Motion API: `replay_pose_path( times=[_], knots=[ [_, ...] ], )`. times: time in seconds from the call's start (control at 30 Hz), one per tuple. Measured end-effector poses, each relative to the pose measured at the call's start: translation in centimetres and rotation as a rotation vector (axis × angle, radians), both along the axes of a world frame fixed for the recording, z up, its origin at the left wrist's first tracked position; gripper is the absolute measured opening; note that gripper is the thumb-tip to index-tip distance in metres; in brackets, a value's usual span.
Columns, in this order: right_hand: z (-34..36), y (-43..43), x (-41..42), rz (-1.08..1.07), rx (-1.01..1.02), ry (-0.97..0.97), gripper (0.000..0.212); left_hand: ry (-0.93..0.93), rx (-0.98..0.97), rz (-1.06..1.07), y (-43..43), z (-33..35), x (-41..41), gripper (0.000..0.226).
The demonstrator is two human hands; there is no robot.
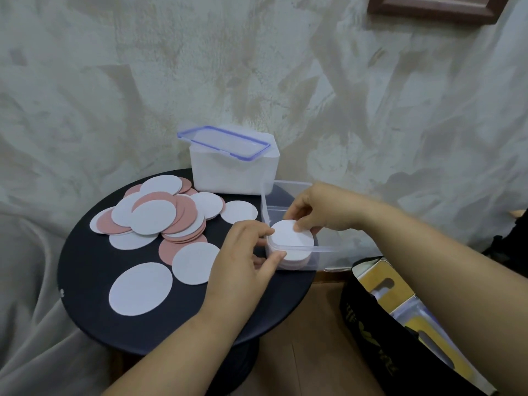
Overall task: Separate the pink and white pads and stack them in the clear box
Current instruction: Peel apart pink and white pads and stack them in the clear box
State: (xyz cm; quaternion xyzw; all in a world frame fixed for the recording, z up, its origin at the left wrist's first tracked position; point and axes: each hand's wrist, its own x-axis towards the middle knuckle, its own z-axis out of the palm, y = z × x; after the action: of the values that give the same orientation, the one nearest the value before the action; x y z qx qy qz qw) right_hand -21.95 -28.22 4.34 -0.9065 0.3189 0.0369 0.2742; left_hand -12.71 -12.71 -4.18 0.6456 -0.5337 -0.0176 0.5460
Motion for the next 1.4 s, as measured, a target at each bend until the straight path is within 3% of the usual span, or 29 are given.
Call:
replay_pose_path(
  times=[0.83, 0.93, 1.17, 1.3, 1.4],
  knots=[
    [0.0, 1.4, 0.4, 0.114, -0.257, 0.146, 0.044, 0.015, 0.026, -0.009, 0.3, 0.0, 0.1, 0.029],
    [0.5, 2.2, 0.1, 0.111, -0.341, 0.066, 0.041, 0.045, 0.037, -0.004, 1.1, 0.4, 0.6, 0.033],
    [0.8, 7.4, 1.9, 0.168, -0.268, -0.441, 0.02, -0.104, 0.079, 0.221, 7.2, 1.1, 4.9, 0.02],
    [-2.1, 11.5, 3.1, 0.307, -0.29, -0.397, 0.028, -0.221, 0.175, 0.331, 11.4, -0.2, 6.9, 0.039],
    [-5.1, 13.2, 2.5, 0.234, -0.31, -0.371, 0.041, -0.348, 0.306, 0.331, 13.7, -2.1, 7.2, 0.05]
  ],
)
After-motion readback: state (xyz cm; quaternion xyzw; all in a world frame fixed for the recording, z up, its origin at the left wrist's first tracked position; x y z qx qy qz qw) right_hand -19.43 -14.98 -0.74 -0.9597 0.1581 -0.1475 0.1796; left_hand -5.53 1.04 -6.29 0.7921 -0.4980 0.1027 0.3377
